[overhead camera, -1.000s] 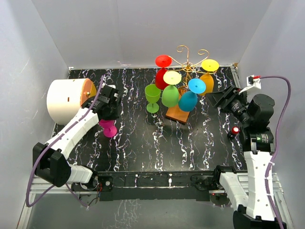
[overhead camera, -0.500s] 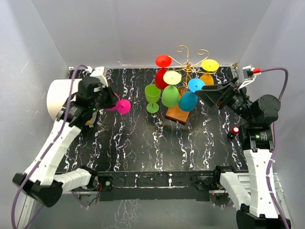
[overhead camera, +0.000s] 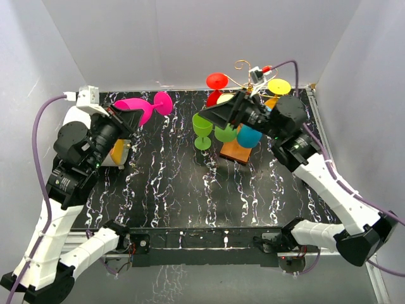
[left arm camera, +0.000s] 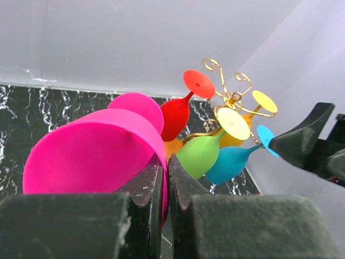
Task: Place the wine glass upside down on the wine glass rack
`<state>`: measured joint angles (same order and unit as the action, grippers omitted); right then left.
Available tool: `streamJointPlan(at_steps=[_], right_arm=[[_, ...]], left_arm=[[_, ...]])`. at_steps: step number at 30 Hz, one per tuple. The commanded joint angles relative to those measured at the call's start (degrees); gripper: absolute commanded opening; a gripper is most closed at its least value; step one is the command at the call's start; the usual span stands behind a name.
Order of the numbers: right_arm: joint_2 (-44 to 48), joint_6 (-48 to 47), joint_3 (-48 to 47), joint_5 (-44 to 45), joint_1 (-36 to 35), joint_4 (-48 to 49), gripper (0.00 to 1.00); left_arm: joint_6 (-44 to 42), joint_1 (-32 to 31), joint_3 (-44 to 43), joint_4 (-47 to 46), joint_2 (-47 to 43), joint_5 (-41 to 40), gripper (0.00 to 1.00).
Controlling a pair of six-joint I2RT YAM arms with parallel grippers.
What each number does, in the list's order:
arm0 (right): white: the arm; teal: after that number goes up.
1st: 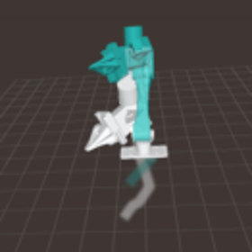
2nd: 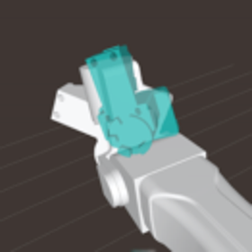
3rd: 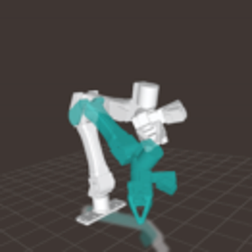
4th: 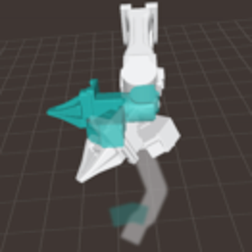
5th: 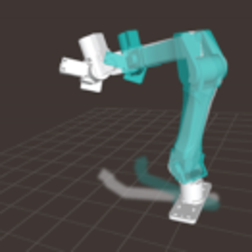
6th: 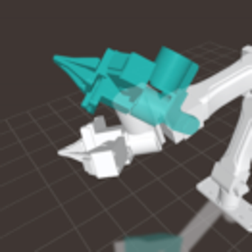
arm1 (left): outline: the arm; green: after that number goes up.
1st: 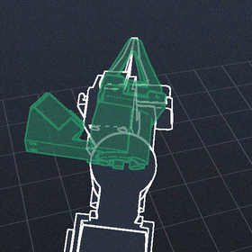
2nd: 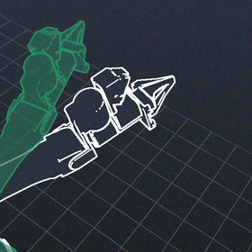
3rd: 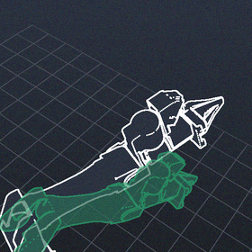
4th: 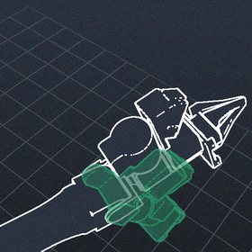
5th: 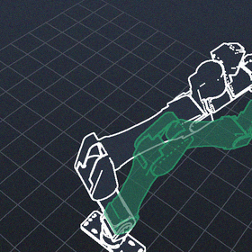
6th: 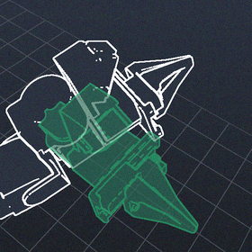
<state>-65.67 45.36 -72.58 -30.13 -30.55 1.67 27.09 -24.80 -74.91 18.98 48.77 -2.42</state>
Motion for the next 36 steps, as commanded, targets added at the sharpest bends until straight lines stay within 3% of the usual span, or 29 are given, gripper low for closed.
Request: streamJointPlan(at_steps=[1,3,4,9,12,15,19,26,36], right_arm=[[-1.7,1.0,-4.0,17.2,-7.5,6.8,0.6],[-3.0,5.2,-3.3,23.5,-10.9,9.2,0.45],[-3.5,7.6,-2.8,27.9,-13.1,10.5,0.43],[-6.9,17.0,-2.2,40.2,-19.3,14.5,0.47],[-10.0,22.2,-4.7,41.8,-20.5,13.8,0.48],[-13.8,30.2,-9.1,41.5,-21.0,9.3,0.42],[-15.7,37.0,-9.2,44.0,-22.8,10.9,0.41],[-15.4,43.4,-10.4,50.5,-23.6,7.7,0.4],[-18.3,48.4,-14.4,49.4,-23.6,1.8,0.31]], left_arm=[[1.2,0.4,2.8,-10.0,-2.9,2.0,0.0],[0.6,0.4,3.8,-13.2,-3.6,3.5,0.0],[-0.5,0.4,3.9,-14.2,-3.7,4.2,0.0],[-2.2,0.4,4.1,-17.2,-3.7,5.0,0.0],[-2.4,0.4,5.4,-19.6,-4.3,6.5,0.0],[-2.7,0.4,6.2,-21.3,-4.8,8.7,0.0],[-2.5,0.4,7.5,-23.4,-5.3,11.1,0.0],[-2.1,0.3,9.1,-24.7,-5.9,13.3,0.0],[-3.7,0.4,9.4,-26.3,-6.3,15.9,0.0]])
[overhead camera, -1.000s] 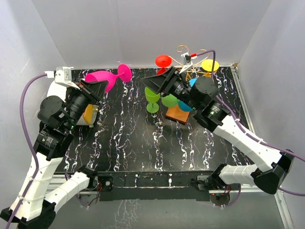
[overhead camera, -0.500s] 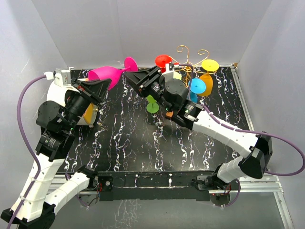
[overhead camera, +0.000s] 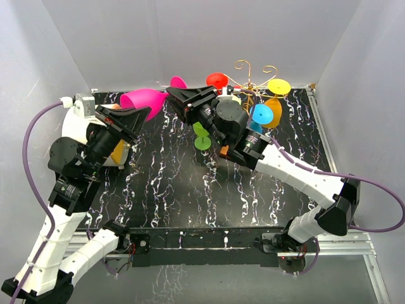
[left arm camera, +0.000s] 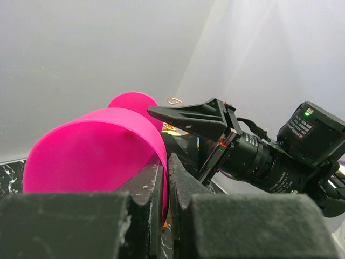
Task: Place the wine glass upside down on the wine glass rack
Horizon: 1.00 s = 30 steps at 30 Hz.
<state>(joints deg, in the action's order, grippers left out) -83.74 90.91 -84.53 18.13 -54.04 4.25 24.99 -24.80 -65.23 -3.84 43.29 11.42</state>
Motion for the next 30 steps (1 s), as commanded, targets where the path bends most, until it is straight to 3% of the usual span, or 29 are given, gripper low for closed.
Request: streamJointPlan(at_steps=[1,8,17,26,28,30], right_arm=[[-0.1,2.8,-2.3,1.2,-0.1,-0.9,0.32],[0.6,2.4,-0.6,2.5,-0.1,-0.5,0.32],[-0.5,1.5,-3.3,1.5,0.3,1.1,0.32],[1.2,0.0,-1.2,2.6,0.3,3.9,0.0],[1.6,-0.9,-0.5,3.1,0.3,5.4,0.0],[2.1,-2.2,0.5,4.0,0.3,7.4,0.0]], left_arm=[[-1.7,0.4,-0.3,-3.4,-0.9,2.1,0.0],[-2.2,0.4,0.1,-3.7,-1.6,1.8,0.0],[-0.4,0.4,1.4,-6.5,-1.8,8.4,0.0],[-0.1,0.4,2.6,-6.8,-2.0,8.5,0.01],[0.0,0.4,2.7,-6.0,-2.3,8.0,0.12],[0.5,0.4,2.7,-4.5,-2.9,5.9,0.32]])
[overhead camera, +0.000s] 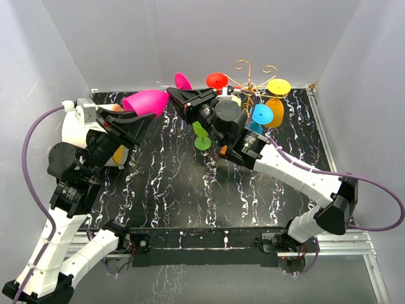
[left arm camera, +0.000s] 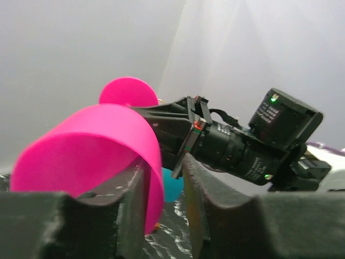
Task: Place the wine glass upside down on the wine glass rack
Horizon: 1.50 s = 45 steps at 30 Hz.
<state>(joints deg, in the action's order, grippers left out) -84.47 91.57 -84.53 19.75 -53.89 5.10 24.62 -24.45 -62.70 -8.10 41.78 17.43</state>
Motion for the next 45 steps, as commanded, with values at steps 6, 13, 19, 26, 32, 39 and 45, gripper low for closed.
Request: streamJointPlan(at_steps=[6,13,19,26,32,39,45], right_arm=[[4.4,-14.1,2.6,6.3,0.1,13.3,0.0],[7.9,-43.9,10.9,3.4,0.1,23.4,0.0],[12.3,-63.2,17.4,-8.5,0.1,28.4,0.0],[19.1,-80.2,25.9,-23.0,0.0,27.4,0.0],[25.5,-89.7,31.6,-27.4,0.0,23.8,0.0],[29.1,-96.3,31.8,-30.8,0.0,13.5,0.0],[30.3,-98.9,32.1,-32.3,0.0,11.6,0.0]], left_arm=[[0.5,0.0,3.5,3.6,-4.8,-6.5,0.61],[-0.2,0.0,6.0,9.2,-9.3,-10.9,0.67],[1.0,0.0,7.3,11.0,-11.4,-10.7,0.68],[9.7,0.0,3.9,8.1,-7.3,-2.1,0.68],[19.3,0.0,-0.1,3.4,-0.9,12.5,0.7],[32.9,0.0,4.1,-5.5,2.2,21.4,0.7],[39.7,0.0,7.7,-10.4,3.3,23.6,0.7]])
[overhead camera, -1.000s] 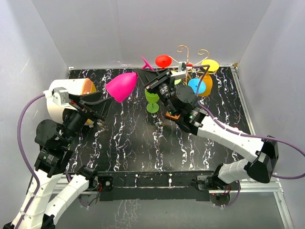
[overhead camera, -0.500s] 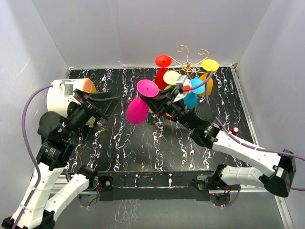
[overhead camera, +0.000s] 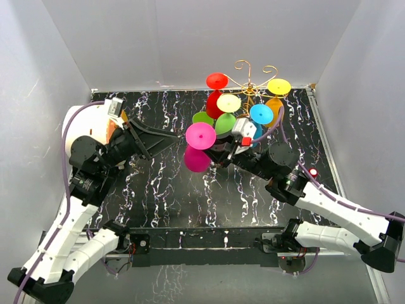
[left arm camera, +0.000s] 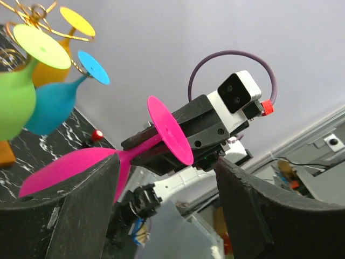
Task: Place the wine glass upside down on the wine glass rack
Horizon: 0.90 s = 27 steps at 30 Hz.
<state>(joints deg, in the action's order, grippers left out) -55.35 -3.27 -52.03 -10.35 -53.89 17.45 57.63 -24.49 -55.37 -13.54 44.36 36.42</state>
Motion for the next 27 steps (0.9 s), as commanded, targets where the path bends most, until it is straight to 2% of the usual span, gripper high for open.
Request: streamJointPlan(at_steps=[1,7,11,15,20,27], right_arm=[[0.9,-4.6,-1.0,-3.3,0.0,-1.3,0.0],[-2.5,-8.0,-5.3,-5.6,0.0,-6.3,0.0],[-3.6,-8.5,-5.9,-5.6,0.0,-5.1,0.0],[-3.9,-8.6,-6.0,-6.3,0.0,-4.3,0.0],[-4.2,-9.0,-6.2,-6.3,0.0,-3.9,0.0],[-5.0,-7.8,-7.1,-7.6,0.0,-4.2,0.0]], left_arm=[[6.7,0.1,-0.3,-3.6,1.3,5.0,0.7],[7.9,0.1,-4.3,3.1,4.3,7.2,0.66],[6.9,0.1,-5.0,7.7,5.0,6.6,0.55],[7.1,0.1,-4.6,8.5,5.0,6.4,0.41],[7.1,0.1,-4.6,9.0,5.8,7.2,0.33],[7.5,0.1,-4.4,9.1,7.2,8.1,0.09]])
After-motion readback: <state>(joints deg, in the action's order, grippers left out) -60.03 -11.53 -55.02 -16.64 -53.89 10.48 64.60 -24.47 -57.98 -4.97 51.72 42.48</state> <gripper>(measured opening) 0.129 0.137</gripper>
